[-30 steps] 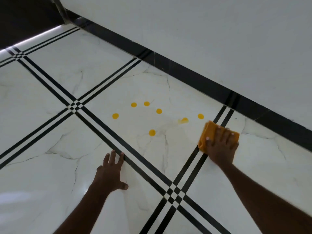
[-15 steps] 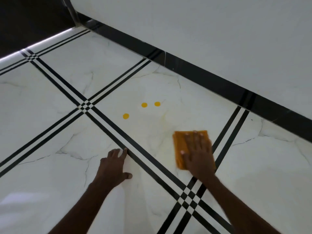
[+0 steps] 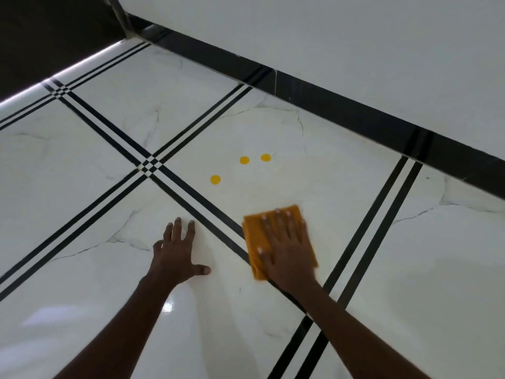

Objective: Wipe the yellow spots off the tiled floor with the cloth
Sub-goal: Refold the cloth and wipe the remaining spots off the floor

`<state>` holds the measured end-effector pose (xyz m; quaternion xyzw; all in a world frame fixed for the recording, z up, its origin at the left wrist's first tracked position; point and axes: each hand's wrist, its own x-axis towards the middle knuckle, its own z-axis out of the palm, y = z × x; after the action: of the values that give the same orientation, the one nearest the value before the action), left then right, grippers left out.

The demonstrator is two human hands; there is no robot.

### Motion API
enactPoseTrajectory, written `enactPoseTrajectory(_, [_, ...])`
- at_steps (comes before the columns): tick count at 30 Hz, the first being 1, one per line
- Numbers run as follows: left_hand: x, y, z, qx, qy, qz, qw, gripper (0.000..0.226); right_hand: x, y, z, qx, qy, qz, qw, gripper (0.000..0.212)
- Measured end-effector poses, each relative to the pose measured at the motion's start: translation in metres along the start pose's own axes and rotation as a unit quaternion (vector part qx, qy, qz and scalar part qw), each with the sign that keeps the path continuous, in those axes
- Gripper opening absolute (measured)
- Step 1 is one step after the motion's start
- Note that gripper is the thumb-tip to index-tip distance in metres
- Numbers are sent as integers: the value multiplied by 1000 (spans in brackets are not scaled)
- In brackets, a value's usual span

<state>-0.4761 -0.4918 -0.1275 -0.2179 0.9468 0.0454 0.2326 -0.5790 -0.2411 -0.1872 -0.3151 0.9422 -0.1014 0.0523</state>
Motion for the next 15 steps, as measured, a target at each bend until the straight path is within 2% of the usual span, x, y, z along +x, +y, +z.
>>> enactPoseTrajectory(4, [21, -18, -13, -9, -6, -9, 1000, 136, -27, 85, -19, -42, -21, 98, 994, 75])
enactPoseTrajectory(6, [33, -23, -20, -12, -4, -7, 1000, 139, 3, 117, -26, -53, -35, 145, 987, 76])
enactPoseTrajectory(8, [45, -27, -22, -15, -5, -3, 1000, 142, 55, 126, -31, -48, -9, 182, 982, 77])
enactPoseTrajectory(10, [52, -24, -20, -7, -16, 1, 1000, 145, 113, 112, -35, -24, 11, 225, 974, 76])
enactPoseTrajectory(12, [57, -21, -14, 8, -17, -4, 1000, 147, 160, 72, -26, -6, 6, 222, 975, 74])
enactPoseTrajectory(15, [57, -18, -11, 16, -22, -13, 1000, 148, 173, -6, -1, -12, 12, 110, 994, 74])
